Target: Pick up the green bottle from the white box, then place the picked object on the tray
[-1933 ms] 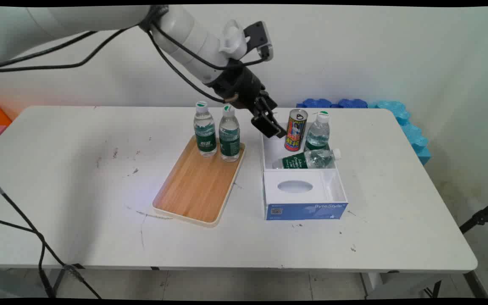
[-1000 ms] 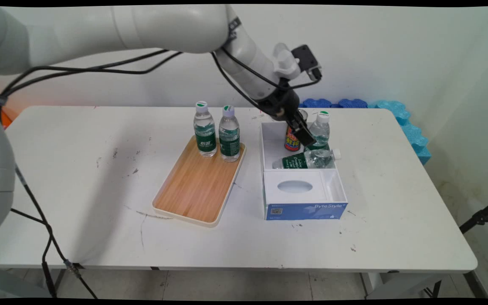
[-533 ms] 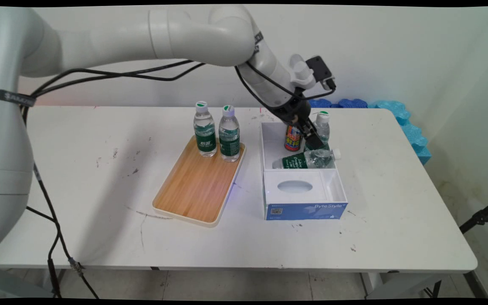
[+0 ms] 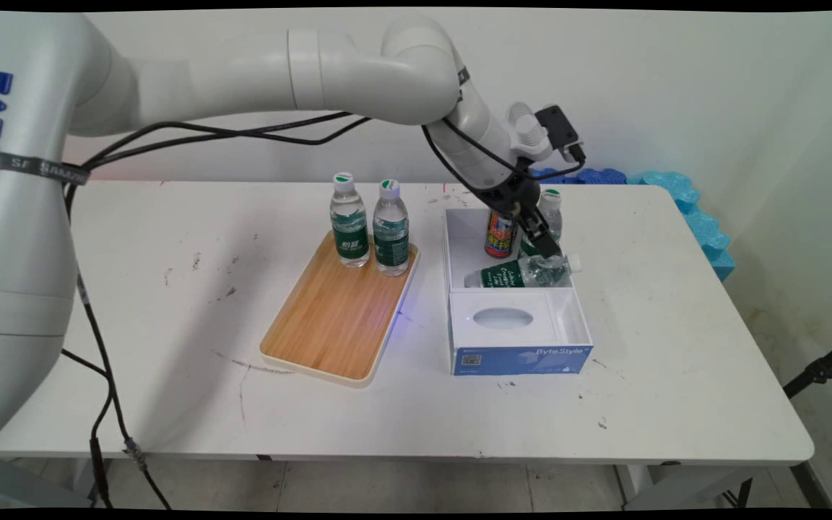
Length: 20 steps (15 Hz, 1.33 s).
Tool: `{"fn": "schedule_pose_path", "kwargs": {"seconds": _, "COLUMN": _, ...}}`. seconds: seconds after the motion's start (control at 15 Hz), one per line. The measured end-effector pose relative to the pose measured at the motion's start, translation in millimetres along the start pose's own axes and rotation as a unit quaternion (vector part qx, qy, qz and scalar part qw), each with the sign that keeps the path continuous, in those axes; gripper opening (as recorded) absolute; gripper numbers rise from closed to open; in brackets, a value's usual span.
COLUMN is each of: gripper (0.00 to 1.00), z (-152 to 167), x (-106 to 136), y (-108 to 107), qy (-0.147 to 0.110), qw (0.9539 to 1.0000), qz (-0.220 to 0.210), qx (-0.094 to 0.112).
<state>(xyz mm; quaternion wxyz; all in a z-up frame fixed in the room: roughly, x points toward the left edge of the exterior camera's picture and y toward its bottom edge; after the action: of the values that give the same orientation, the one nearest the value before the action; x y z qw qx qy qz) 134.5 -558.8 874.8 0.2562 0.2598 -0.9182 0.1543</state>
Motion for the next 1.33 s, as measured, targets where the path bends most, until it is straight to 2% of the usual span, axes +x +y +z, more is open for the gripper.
{"fn": "schedule_pose_path", "kwargs": {"seconds": 0.47, "gripper": 1.0, "z": 16, "x": 7, "y": -1, "qy": -0.001, "qw": 1.0, "qz": 0.002, "qx": 0.005}}
{"fn": "schedule_pose_path", "kwargs": {"seconds": 0.53, "gripper": 0.0, "z": 17, "x": 7, "y": -2, "qy": -0.001, "qw": 1.0, "qz": 0.002, "qx": 0.006}}
{"fn": "schedule_pose_path", "kwargs": {"seconds": 1.0, "gripper": 0.0, "z": 21, "x": 9, "y": -2, "qy": 0.001, "qw": 1.0, "qz": 0.001, "qx": 0.005}}
{"fn": "schedule_pose_path", "kwargs": {"seconds": 1.33, "gripper": 0.0, "z": 11, "x": 16, "y": -5, "qy": 0.009, "qw": 0.9999, "qz": -0.006, "qx": 0.003}}
